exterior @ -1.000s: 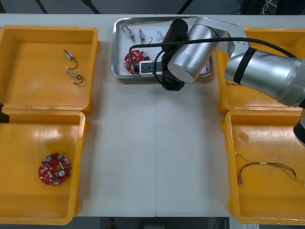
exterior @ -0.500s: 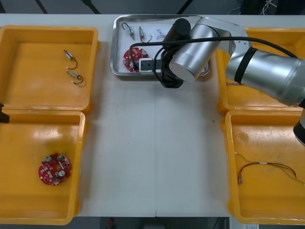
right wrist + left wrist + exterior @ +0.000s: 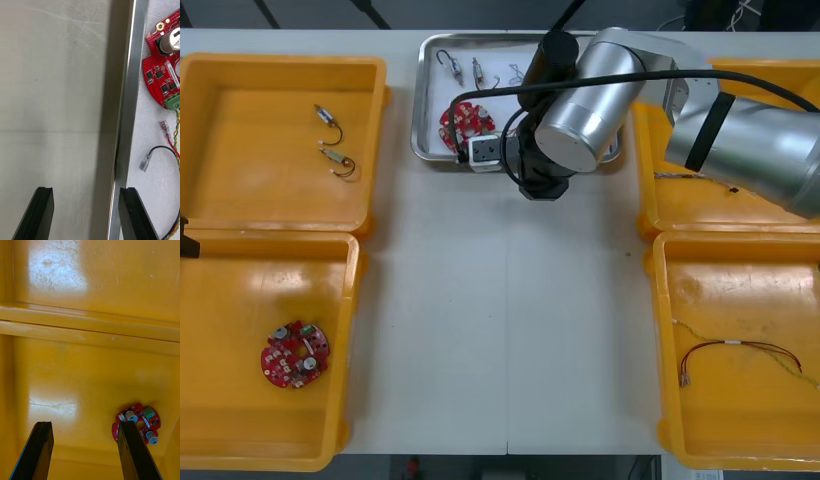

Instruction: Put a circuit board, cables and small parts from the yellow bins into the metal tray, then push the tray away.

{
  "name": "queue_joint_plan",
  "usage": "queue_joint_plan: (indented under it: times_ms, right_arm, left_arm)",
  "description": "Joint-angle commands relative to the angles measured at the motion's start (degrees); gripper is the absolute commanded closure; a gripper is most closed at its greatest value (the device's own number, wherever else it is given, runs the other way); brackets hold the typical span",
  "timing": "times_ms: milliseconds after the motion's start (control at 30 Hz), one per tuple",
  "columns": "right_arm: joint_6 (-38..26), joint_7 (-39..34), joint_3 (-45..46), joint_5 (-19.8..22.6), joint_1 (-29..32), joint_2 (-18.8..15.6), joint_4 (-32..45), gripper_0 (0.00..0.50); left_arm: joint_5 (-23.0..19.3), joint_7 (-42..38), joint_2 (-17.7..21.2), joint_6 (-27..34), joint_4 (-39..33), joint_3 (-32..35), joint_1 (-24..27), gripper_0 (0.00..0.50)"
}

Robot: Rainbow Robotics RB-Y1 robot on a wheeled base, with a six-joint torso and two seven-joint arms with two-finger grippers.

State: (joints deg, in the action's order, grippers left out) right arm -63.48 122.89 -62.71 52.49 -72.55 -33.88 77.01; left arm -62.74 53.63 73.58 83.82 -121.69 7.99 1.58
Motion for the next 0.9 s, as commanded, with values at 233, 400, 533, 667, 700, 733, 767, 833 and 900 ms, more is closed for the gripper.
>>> queue_joint_plan:
  times_ms: [233,400,533,667,700,733,767,833,900]
  right_arm:
    - [-9.82,-4.41,6.55,3.58,-2.78,-7.95,11.94,0.000]
    - [-15.18,-12.15,12.53,3.85,1.09,-11.47,18.62,0.000]
    - [-20.10,-19.00,17.01,3.85,3.99,-13.58,23.10,0.000]
    - [-25.37,-27.88,21.84,3.85,7.68,-16.39,28.81,0.000]
    - [-26.43,-30.34,23.07,3.85,8.91,-17.18,30.30,0.000]
    - [-27.31,-32.80,24.04,3.85,10.06,-17.97,31.80,0.000]
    - [-27.66,-34.03,24.57,3.85,10.67,-18.50,32.59,0.000]
    - [-28.63,-38.51,26.15,3.94,12.69,-20.26,35.05,0.000]
    - [-29.06,-41.59,27.29,4.20,14.19,-21.66,36.90,0.000]
  left_arm:
    - [0.61,5.08,1.39,-0.50,-1.01,-0.34,-0.88,0.000]
    - [0.61,5.08,1.39,-0.50,-1.01,-0.34,-0.88,0.000]
    - [0.61,5.08,1.39,-0.50,-1.01,-0.34,-0.88,0.000]
    - [0.61,5.08,1.39,-0.50,-1.01,-0.34,-0.88,0.000]
    - [0.61,5.08,1.39,-0.50,-1.01,-0.34,-0.88,0.000]
    - [0.61,5.08,1.39,-0.50,-1.01,-0.34,-0.88,0.000]
    - [0.61,5.08,1.39,-0.50,-1.01,-0.34,-0.88,0.000]
    - [0.61,5.08,1.39,-0.50,-1.01,-0.34,-0.88,0.000]
    - [0.61,5.08,1.39,-0.50,-1.01,-0.34,-0.88,0.000]
